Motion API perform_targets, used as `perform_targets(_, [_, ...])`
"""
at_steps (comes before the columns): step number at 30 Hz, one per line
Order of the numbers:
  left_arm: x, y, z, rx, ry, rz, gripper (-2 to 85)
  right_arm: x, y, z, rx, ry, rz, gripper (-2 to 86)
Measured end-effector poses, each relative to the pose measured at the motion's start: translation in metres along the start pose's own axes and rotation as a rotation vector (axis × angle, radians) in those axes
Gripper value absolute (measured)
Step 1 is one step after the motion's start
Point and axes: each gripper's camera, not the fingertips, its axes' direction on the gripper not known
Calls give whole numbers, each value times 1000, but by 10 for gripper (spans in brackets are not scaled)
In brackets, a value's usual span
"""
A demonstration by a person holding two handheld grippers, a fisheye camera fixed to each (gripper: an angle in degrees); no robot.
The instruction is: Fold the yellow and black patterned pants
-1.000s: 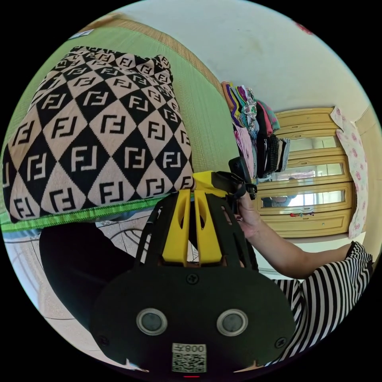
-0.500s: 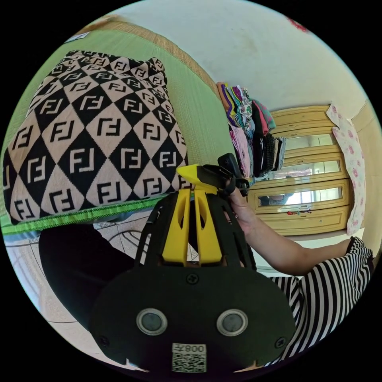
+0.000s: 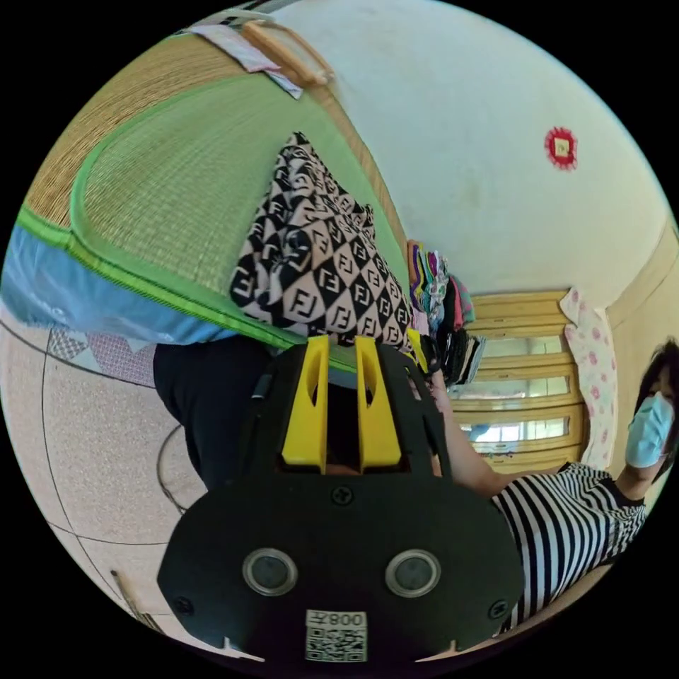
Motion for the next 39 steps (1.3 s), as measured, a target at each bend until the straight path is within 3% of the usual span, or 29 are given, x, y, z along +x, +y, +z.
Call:
perform_targets(8, [-74, 5, -54, 157, 160, -245, 125, -38, 2, 24, -3, -28, -38, 74])
perform_targets(23, [-121, 8, -79, 241, 449, -383, 168, -101, 14, 86, -15, -26, -83, 73])
perform_targets(39, [-119, -5, -45, 192, 427, -366, 86, -151, 49, 132, -1, -5, -53, 68])
